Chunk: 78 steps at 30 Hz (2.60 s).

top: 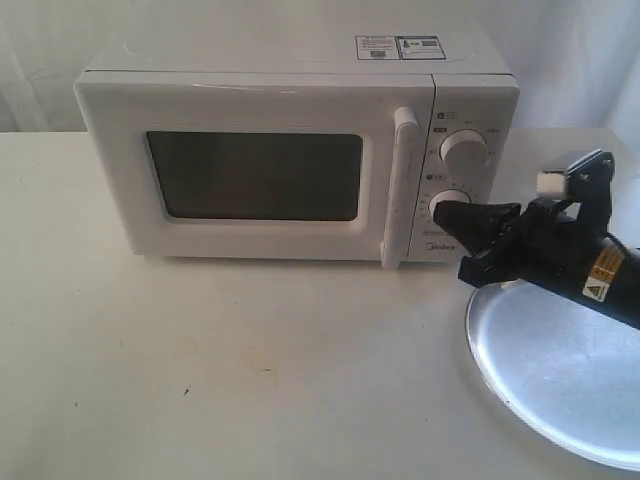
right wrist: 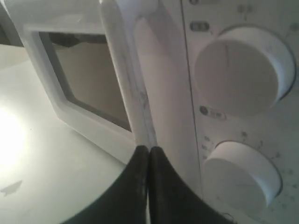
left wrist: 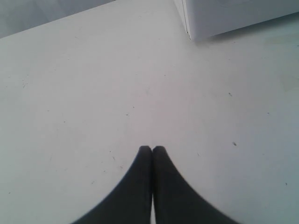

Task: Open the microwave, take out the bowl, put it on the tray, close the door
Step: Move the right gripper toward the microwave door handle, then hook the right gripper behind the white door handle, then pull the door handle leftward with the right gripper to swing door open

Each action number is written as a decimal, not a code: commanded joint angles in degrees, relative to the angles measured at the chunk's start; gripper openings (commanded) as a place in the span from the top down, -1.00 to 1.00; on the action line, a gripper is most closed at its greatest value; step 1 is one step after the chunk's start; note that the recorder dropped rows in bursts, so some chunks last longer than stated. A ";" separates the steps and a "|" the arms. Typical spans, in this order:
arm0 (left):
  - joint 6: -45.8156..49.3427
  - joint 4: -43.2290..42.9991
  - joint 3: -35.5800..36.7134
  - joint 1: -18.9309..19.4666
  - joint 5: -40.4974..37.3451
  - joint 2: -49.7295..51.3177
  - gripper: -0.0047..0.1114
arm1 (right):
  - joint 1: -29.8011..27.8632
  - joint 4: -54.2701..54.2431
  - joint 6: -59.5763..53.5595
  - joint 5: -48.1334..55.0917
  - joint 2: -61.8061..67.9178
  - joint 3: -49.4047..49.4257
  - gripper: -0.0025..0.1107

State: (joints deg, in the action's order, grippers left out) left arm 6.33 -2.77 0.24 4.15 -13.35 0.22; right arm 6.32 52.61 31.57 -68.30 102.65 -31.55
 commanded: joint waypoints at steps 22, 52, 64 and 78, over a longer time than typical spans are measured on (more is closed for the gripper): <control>-0.10 0.21 -0.24 -0.21 0.00 -0.22 0.92 | 16.85 -17.65 -23.95 -1.66 8.26 -6.35 0.00; -0.10 0.21 -0.24 -0.21 0.00 -0.22 0.92 | 23.93 9.71 -26.47 -1.66 8.01 -7.78 0.96; -0.10 0.21 -0.24 -0.21 0.00 -0.22 0.92 | 23.93 8.27 -35.95 -1.66 2.16 0.12 0.96; -0.10 0.21 -0.24 -0.21 0.00 -0.22 0.92 | 23.93 7.32 -32.86 -1.66 -3.38 7.03 0.36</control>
State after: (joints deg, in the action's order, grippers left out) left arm 6.33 -2.77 0.24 4.15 -13.35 0.22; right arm 29.75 49.69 4.95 -65.70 101.34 -26.72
